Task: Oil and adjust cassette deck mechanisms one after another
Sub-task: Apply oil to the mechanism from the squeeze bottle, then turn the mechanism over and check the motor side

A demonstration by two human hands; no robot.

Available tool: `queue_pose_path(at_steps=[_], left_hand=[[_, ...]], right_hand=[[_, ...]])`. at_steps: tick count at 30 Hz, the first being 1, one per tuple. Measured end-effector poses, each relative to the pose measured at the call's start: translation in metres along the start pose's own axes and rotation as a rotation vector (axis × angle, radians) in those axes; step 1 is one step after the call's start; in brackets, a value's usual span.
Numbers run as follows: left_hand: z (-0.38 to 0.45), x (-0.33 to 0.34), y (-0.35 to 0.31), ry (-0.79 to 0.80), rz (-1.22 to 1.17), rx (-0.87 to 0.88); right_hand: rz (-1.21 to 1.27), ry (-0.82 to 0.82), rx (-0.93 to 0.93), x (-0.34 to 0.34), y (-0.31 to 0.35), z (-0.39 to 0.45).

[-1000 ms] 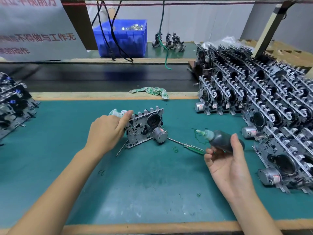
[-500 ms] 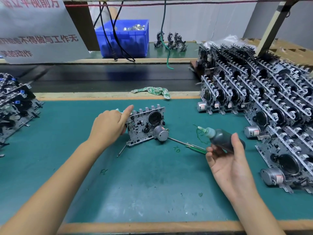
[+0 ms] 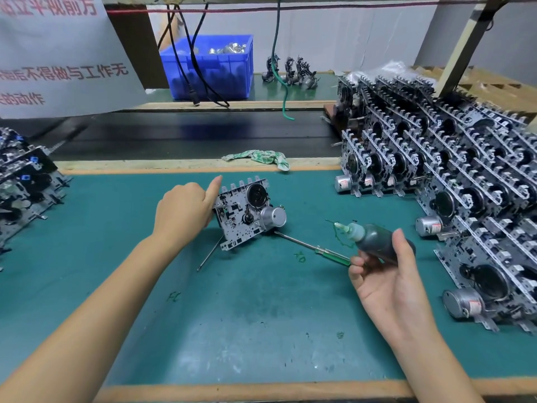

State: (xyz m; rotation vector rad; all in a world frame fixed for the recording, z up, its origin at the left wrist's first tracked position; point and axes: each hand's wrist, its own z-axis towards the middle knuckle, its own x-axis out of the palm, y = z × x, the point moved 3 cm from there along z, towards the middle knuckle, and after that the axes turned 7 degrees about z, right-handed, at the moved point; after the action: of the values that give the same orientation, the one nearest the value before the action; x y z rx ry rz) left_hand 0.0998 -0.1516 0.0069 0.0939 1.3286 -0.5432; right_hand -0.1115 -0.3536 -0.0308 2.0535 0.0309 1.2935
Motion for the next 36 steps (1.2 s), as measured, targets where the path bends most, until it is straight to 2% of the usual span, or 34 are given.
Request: queue_pose_path(at_steps=[5,8,10,12,15,18,22,27,29,31,33,34,36], left_hand=[[-0.008,-0.005,-0.008,-0.039,-0.015,0.03],[-0.022,-0.007,-0.018,-0.088,0.022,0.064],[-0.035,-0.007,-0.023,-0.131,0.03,0.068],[-0.047,-0.005,-0.027,-0.222,-0.007,0.103],[-0.06,0.005,-0.025,-0.345,-0.134,0.104],[-0.064,0.013,-0.023,-0.368,-0.299,0.058],[-0.066,0.017,-0.018,-0.404,-0.357,0.087],[-0.068,0.018,-0.013,-0.437,-0.484,0.072],[-0.067,0.018,-0.016,-0.426,-0.525,0.117],[-0.067,0.018,-0.02,-0.422,-0.529,0.163],[-0.067,0.017,-0.021,-0.431,-0.575,0.153],[-0.067,0.017,-0.021,-0.423,-0.631,0.137],[-0.066,0.016,-0.02,-0.369,-0.773,0.096]], right_hand=[[-0.012,-0.022,-0.041,-0.003,0.001,0.001],[-0.052,0.016,-0.144,-0.005,0.003,0.001],[-0.185,0.038,-0.279,-0.004,0.006,-0.001],[-0.418,0.031,-0.398,-0.002,0.01,-0.002],[-0.651,0.063,-0.428,0.006,0.014,0.008],[-0.762,0.113,-0.476,0.016,0.024,0.028],[-1.006,0.071,-0.588,0.026,0.036,0.058],[-1.189,-0.022,-0.486,0.01,0.029,0.084],[-1.243,-0.042,-0.475,0.005,0.024,0.084],[-1.265,-0.078,-0.628,0.006,0.023,0.077],[-1.242,-0.061,-0.889,0.012,0.027,0.061],[-1.218,-0.002,-0.988,0.017,0.028,0.052],[-1.215,0.177,-1.043,0.023,0.023,0.039]])
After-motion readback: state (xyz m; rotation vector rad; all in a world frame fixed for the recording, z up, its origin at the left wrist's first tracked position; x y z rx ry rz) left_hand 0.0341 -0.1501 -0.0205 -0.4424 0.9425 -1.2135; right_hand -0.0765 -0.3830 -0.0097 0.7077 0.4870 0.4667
